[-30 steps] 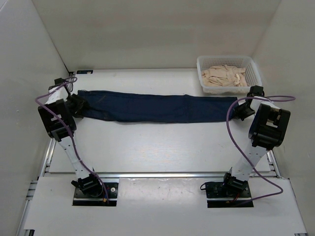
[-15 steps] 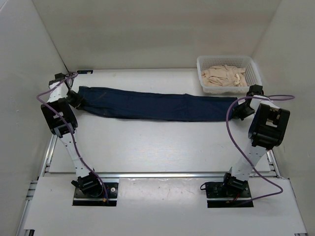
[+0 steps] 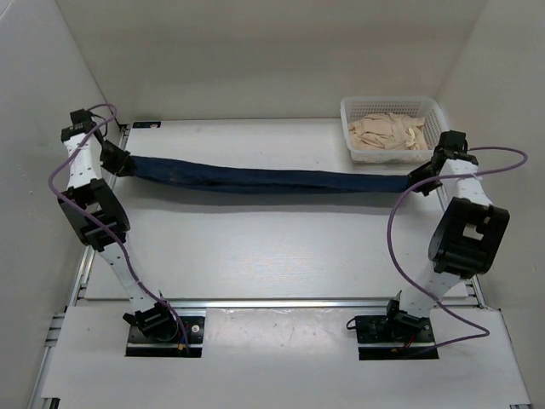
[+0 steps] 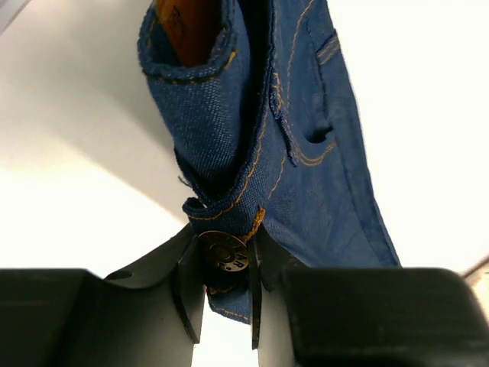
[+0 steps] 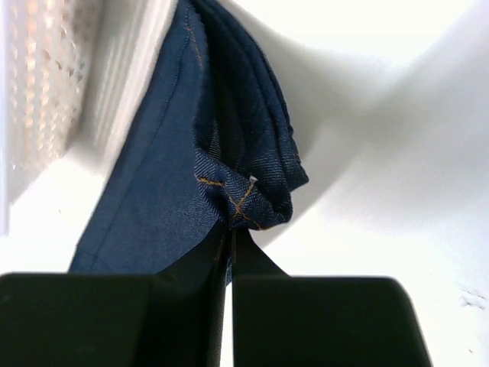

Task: Fold and stack the trousers
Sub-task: Fold the trousers

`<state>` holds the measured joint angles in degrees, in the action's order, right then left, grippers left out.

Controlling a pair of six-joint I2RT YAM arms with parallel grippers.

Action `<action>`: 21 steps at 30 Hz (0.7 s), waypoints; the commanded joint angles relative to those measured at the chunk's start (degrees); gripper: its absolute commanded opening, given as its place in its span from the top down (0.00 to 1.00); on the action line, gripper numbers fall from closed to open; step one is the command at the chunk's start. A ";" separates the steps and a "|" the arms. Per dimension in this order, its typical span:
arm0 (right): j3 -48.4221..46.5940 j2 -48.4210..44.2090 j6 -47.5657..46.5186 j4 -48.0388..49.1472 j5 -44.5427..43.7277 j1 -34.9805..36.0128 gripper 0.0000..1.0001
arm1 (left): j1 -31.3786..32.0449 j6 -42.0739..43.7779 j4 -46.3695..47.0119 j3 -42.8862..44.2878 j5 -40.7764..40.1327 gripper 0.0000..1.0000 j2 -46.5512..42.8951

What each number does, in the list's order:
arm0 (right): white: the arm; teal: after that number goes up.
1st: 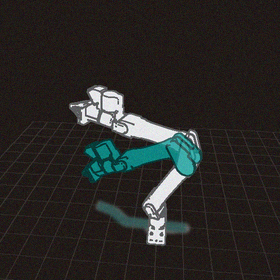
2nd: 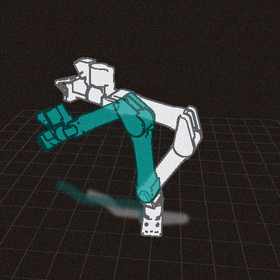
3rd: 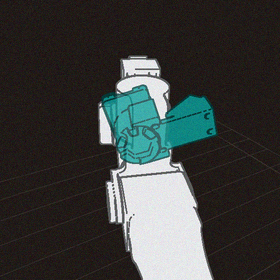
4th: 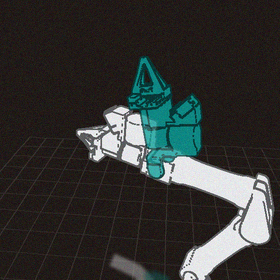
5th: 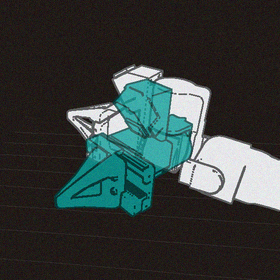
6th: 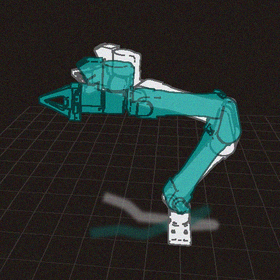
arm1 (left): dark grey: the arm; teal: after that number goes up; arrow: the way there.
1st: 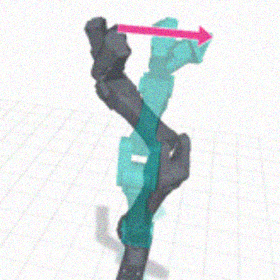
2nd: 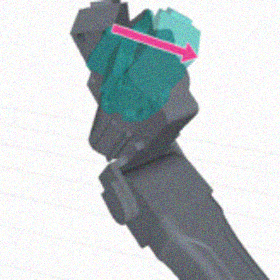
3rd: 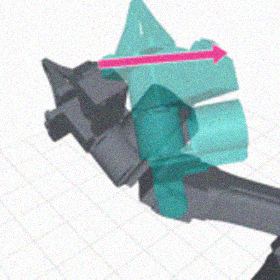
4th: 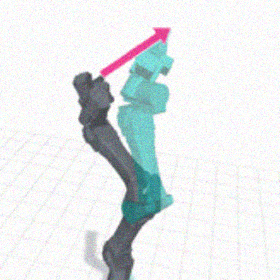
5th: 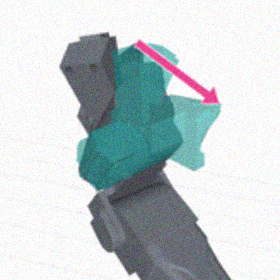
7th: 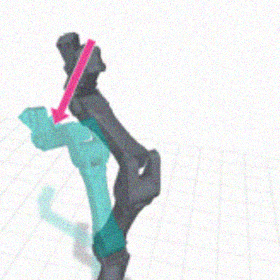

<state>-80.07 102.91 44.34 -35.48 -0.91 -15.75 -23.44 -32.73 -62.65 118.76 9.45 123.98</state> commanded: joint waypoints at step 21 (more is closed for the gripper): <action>-3.93 -11.60 -3.47 -3.27 -4.28 -4.91 1.00 | -4.68 2.23 3.35 -3.60 2.85 0.90 -10.10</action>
<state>-75.70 90.61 41.47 -41.45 -1.19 -19.16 -27.46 -31.03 -61.98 104.31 13.06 113.93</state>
